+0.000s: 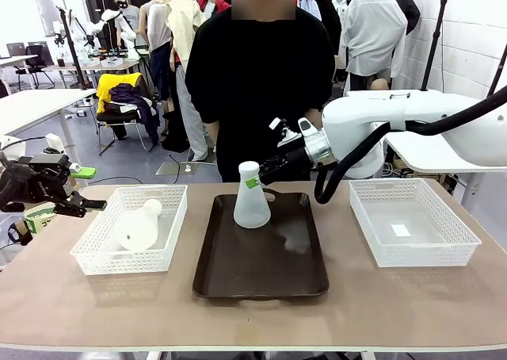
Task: Prepare the laboratory tools.
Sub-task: Place the picked Big flask upright in the Handle tray as instructed by the person.
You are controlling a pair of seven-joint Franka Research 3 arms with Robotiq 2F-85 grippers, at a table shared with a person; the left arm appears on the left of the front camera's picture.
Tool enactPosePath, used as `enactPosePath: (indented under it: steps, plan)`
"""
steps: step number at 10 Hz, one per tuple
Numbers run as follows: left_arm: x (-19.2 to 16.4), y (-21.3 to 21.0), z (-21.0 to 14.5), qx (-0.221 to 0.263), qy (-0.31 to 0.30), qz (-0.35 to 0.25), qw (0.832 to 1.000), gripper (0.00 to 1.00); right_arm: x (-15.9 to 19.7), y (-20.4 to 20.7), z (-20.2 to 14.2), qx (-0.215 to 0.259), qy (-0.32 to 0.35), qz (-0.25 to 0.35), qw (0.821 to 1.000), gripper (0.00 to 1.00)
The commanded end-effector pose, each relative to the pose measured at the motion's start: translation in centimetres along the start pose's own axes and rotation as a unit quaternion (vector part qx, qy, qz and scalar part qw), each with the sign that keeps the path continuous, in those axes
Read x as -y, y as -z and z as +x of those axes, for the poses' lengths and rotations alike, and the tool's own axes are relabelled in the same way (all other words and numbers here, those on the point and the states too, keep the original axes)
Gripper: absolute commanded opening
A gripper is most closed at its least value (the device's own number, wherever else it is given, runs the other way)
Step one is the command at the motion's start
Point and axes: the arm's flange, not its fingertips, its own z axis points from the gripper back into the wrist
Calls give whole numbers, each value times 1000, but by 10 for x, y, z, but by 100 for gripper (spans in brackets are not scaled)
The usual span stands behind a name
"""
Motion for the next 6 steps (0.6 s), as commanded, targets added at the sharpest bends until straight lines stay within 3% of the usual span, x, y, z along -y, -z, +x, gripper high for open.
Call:
enactPosePath:
  steps: [1, 6]
  plan:
    - [1, -1, -1, -2, 2, 5, 1000, 100, -10, -10, -6, -24, 23, -8, 999, 100]
    - [1, -1, -1, -2, 2, 5, 1000, 100, -3, -8, -4, -17, 10, -9, 1000, 100]
